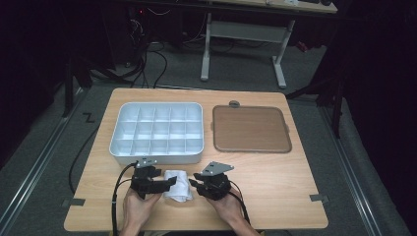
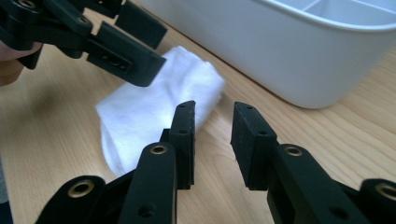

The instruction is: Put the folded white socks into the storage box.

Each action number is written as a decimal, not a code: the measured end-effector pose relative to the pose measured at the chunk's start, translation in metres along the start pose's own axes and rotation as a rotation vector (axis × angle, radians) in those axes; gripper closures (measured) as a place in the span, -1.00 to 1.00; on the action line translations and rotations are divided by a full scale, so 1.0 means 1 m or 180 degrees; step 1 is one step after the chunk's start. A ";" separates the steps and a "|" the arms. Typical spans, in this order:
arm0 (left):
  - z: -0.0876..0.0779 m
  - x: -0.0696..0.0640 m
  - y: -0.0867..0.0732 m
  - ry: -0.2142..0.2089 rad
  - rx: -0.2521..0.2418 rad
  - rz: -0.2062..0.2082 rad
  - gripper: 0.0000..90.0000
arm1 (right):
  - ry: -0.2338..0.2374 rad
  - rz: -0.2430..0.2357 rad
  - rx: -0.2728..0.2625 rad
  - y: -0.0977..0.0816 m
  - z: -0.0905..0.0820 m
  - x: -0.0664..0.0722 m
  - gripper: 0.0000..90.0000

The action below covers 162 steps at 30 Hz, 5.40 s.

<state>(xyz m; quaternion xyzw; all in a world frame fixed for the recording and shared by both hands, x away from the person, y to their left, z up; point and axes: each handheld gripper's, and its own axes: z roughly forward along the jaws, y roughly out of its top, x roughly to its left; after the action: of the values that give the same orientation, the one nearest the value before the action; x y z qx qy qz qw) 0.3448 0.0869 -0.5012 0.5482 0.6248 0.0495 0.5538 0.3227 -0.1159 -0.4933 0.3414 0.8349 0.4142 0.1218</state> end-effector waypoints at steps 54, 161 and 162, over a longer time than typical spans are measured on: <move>0.010 0.013 -0.016 -0.0063 0.0182 -0.0258 0.47 | -0.1661 0.1025 0.0149 -0.129 -0.118 -0.144 0.01; -0.020 -0.014 0.112 -0.0591 0.0082 -0.0218 0.62 | -0.1588 0.0979 0.0169 -0.126 -0.114 -0.142 -0.14; -0.019 -0.014 0.114 -0.0578 0.0072 -0.0219 0.62 | -0.1589 0.0979 0.0168 -0.126 -0.114 -0.142 -0.14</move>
<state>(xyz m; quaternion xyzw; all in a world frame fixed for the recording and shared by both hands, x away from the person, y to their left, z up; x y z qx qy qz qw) 0.3995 0.1320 -0.4090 0.5349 0.5909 -0.0264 0.6034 0.3125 -0.3338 -0.5309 0.5583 0.7281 0.3091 0.2503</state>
